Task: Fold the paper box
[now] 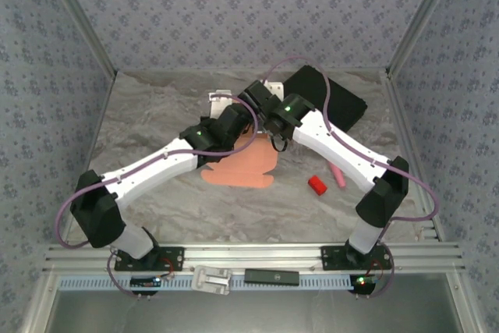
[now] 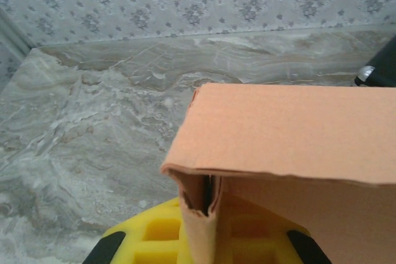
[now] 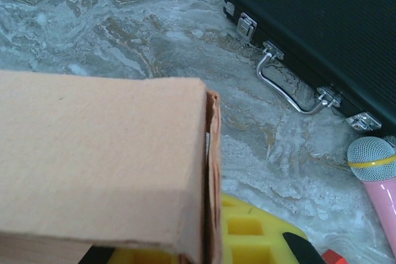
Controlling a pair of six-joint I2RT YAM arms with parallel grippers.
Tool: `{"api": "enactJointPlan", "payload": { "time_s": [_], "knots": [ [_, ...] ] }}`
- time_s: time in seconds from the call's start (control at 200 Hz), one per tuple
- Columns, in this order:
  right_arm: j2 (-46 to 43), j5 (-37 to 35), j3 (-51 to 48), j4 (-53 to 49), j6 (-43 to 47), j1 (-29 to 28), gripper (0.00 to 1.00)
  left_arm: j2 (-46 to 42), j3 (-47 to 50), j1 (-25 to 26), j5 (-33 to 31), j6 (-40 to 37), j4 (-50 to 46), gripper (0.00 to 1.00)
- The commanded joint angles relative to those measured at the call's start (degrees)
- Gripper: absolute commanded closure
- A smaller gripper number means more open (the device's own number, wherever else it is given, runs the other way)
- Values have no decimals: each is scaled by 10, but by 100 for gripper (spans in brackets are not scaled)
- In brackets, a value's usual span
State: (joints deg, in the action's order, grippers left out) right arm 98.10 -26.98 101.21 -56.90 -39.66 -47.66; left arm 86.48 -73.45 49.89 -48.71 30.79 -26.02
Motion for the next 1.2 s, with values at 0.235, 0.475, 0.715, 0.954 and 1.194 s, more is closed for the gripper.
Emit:
{"api": "enactJointPlan", "payload": {
  "time_s": [0.235, 0.475, 0.715, 0.954, 1.194],
  "knots": [
    [-5, 5, 11, -16, -12, 7, 100, -79, 26, -9, 137, -66, 64, 54],
    [0, 22, 23, -25, -20, 23, 100, -196, 65, -46, 296, -103, 74, 36],
    [4, 45, 42, -39, -20, 36, 100, -185, 46, -111, 380, -127, 36, 38],
    [8, 51, 46, -40, -18, 35, 100, -149, 26, -118, 381, -128, 52, 39],
    [10, 66, 49, -38, -17, 35, 100, -115, 12, -117, 291, -145, 59, 45]
  ]
}}
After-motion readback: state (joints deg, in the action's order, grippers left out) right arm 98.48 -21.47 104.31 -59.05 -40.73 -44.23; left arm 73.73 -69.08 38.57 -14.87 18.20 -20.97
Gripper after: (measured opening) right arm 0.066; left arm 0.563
